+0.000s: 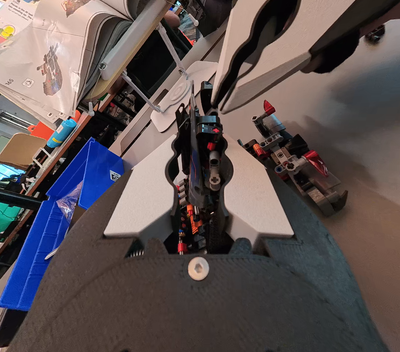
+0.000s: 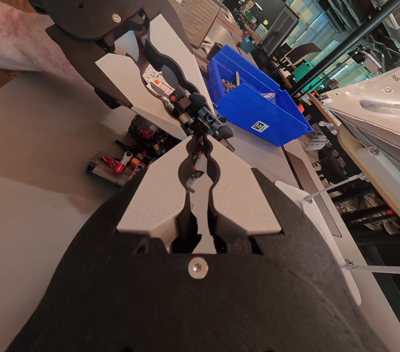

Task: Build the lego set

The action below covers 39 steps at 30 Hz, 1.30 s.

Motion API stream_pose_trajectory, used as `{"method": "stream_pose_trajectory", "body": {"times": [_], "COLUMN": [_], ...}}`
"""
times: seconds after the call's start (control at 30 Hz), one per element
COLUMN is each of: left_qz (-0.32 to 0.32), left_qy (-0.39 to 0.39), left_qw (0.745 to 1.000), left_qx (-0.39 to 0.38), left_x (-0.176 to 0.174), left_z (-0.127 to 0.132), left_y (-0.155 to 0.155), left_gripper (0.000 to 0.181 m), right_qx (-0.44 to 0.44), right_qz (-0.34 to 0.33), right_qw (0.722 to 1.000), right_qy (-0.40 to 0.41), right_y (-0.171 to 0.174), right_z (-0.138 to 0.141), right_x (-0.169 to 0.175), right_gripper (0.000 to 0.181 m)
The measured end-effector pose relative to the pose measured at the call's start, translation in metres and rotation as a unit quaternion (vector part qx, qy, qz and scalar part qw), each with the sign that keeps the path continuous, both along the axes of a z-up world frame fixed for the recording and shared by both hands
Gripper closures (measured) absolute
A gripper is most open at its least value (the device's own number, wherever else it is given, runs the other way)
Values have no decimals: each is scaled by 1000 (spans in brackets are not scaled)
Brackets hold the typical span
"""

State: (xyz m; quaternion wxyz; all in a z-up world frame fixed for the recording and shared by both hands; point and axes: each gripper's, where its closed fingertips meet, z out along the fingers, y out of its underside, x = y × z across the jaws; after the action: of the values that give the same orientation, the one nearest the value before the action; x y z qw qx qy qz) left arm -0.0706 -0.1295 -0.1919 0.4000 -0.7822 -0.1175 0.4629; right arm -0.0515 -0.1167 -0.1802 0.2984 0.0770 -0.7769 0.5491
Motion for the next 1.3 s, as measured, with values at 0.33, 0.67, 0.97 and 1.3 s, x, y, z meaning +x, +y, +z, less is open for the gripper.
{"method": "stream_pose_trajectory", "body": {"times": [0.33,0.67,0.97,1.3], "left_qz": [1,11,24,24], "left_qy": [7,11,20,21], "left_qw": [1000,1000,999,999], "left_qx": [-16,-15,-17,-22], "left_x": [1,0,-2,-3], "left_z": [-2,-1,1,-1], "left_y": [1,1,0,1], "left_gripper": [148,148,150,152], "right_qx": [-12,-31,-34,-35], "right_qz": [-14,-21,-25,-7], "right_qw": [1000,999,999,998], "right_qy": [-11,-21,-27,-46], "right_y": [-8,-10,-9,-9], "right_z": [-1,1,2,2], "right_x": [-3,-5,-6,-3], "right_gripper": [181,181,181,181]}}
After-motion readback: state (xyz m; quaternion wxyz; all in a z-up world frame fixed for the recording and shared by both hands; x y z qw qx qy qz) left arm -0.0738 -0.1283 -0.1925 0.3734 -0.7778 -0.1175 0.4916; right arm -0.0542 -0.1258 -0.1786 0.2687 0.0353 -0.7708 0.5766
